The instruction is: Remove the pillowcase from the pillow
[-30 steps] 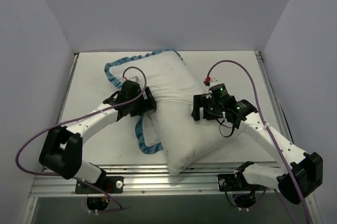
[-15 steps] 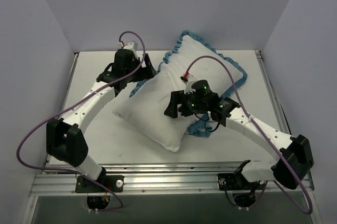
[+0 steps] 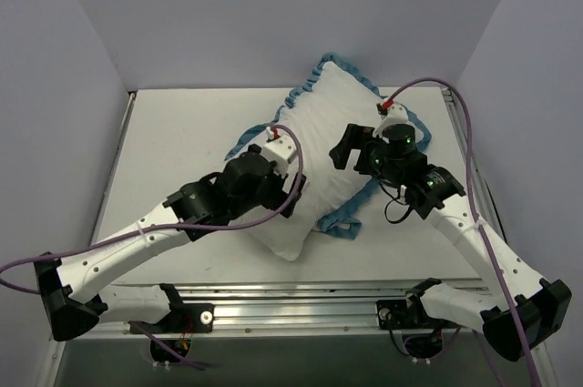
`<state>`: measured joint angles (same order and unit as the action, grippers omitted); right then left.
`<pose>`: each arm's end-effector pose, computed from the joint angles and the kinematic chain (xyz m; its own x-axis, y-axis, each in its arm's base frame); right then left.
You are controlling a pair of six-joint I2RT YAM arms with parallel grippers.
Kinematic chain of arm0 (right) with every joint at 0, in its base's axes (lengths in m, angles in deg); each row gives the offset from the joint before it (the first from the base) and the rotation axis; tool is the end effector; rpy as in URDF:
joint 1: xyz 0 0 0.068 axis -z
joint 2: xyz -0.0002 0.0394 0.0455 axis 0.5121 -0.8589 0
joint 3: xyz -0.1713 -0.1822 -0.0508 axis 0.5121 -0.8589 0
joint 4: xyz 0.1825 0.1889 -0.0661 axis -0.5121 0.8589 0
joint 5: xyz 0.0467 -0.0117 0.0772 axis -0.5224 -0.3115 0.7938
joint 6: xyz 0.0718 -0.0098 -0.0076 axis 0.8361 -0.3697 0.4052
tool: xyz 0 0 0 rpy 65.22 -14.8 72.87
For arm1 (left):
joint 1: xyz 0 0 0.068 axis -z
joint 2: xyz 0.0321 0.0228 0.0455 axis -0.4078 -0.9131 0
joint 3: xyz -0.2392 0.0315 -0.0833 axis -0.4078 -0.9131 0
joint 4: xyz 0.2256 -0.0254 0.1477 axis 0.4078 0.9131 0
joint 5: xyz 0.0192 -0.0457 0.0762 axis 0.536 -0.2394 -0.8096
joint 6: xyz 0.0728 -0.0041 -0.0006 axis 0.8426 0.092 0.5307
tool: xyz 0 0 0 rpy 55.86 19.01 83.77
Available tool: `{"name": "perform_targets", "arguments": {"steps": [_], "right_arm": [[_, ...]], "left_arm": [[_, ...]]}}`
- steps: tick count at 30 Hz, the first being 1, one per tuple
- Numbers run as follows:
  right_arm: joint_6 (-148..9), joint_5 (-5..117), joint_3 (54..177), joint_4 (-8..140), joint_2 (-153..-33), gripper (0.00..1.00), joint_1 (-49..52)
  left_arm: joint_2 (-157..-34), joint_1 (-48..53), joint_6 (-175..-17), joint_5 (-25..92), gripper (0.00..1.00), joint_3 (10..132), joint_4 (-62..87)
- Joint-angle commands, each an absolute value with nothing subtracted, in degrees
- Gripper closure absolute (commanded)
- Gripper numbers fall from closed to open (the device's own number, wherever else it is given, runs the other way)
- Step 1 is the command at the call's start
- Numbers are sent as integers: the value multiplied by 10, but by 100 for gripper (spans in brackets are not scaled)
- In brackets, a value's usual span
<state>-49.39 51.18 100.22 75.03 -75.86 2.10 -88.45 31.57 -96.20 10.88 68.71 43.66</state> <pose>0.2627 0.1474 0.3479 -0.4169 0.2902 -0.8614 -0.3750 0.8083 0.4539 0.1829 -0.2406 0.3471 -0.3903 0.2264 -0.8924 0.6087 0.7907 -0.0656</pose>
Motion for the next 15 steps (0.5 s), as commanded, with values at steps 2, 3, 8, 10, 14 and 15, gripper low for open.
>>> {"name": "perform_targets", "arguments": {"steps": [2, 3, 8, 10, 14, 15], "right_arm": [[-506, 465, 987, 789, -732, 7, 37], [-504, 466, 972, 789, -725, 7, 37], [-499, 498, 925, 781, -701, 8, 39], [-500, 500, 905, 783, -698, 7, 39], [-512, 527, 883, 792, -701, 7, 39], [-514, 535, 877, 791, -702, 7, 37]], "left_arm": [[-941, 407, -941, -25, 6, 707, 490], [-957, 420, -946, -44, 6, 727, 512], [-1051, 454, -1014, -109, 6, 759, 577], [-1061, 454, -1042, -108, 6, 734, 564], [-1075, 441, -1096, -98, 1, 680, 520], [-1079, 434, -1121, -100, 3, 670, 512]]}}
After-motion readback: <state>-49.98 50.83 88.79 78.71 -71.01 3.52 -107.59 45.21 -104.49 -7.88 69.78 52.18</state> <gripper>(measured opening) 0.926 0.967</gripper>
